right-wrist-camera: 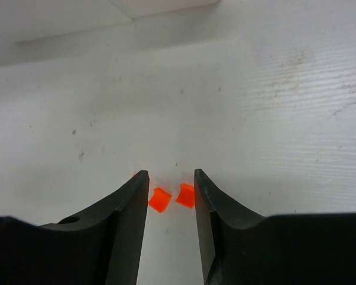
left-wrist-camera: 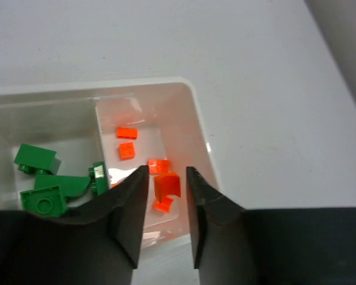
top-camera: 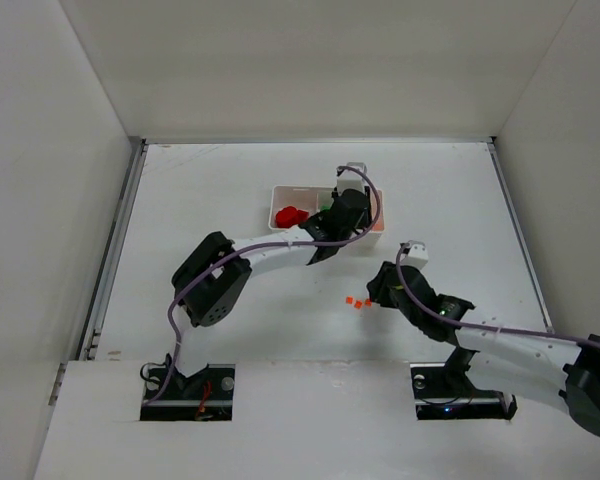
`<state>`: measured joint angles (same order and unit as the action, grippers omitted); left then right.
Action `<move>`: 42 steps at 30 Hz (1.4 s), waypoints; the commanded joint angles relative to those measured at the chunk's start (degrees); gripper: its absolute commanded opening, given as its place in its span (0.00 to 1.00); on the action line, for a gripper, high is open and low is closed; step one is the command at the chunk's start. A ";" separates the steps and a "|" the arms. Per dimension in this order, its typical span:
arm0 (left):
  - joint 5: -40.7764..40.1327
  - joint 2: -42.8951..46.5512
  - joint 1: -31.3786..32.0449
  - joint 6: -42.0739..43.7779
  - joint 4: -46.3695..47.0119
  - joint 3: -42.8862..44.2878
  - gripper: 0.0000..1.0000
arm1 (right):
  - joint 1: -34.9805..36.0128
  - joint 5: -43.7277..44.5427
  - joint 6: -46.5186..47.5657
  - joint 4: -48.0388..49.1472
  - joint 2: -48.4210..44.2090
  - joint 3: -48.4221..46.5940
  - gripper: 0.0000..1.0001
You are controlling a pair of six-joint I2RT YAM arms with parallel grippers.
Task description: Sort the legos into containers by color
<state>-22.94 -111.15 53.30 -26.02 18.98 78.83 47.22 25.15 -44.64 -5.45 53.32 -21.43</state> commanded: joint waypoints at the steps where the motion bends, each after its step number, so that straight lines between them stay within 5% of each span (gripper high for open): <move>1: 2.37 -1.00 -1.31 0.80 -0.52 2.47 0.33 | 3.00 2.45 -1.85 -1.66 2.31 -3.09 0.43; 5: 2.90 2.77 -1.23 1.06 0.00 -0.86 0.42 | 5.37 4.82 -4.39 -4.47 6.26 -4.40 0.42; 22: 0.44 26.86 8.26 -4.12 2.11 -35.22 0.37 | 9.95 8.87 -10.90 -13.44 16.11 -9.59 0.45; 38: -0.26 33.11 12.75 -9.05 3.78 -45.60 0.38 | 12.50 12.12 -13.98 -20.30 28.24 -17.24 0.38; 42: -0.61 31.79 15.12 -8.70 3.87 -45.34 0.39 | 12.41 12.12 -14.24 -19.95 29.56 -17.50 0.29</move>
<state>-22.61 -79.44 66.87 -34.17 20.75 34.09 59.27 36.60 -57.34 -24.12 81.82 -37.71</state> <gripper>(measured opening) 0.386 0.307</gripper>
